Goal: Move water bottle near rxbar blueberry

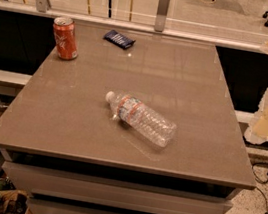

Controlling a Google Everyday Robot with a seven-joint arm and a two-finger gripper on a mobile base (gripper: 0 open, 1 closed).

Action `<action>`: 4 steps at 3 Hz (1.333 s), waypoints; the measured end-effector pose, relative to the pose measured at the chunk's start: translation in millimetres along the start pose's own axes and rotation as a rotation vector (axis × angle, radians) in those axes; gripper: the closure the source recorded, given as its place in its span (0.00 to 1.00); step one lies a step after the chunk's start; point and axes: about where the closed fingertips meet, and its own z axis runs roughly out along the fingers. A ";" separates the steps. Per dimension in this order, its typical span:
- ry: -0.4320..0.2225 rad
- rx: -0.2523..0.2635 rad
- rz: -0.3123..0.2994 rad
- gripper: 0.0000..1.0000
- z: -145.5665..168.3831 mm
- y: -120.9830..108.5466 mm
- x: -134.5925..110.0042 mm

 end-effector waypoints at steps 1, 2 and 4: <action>-0.003 0.003 0.011 0.00 -3.1 -2.6 -1.9; 0.019 -0.019 0.080 0.00 1.6 -12.0 -7.8; 0.037 -0.084 0.232 0.00 29.3 -14.7 -50.1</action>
Offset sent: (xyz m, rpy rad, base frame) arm 0.0274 0.0086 -0.0006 0.0590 0.1143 -0.2326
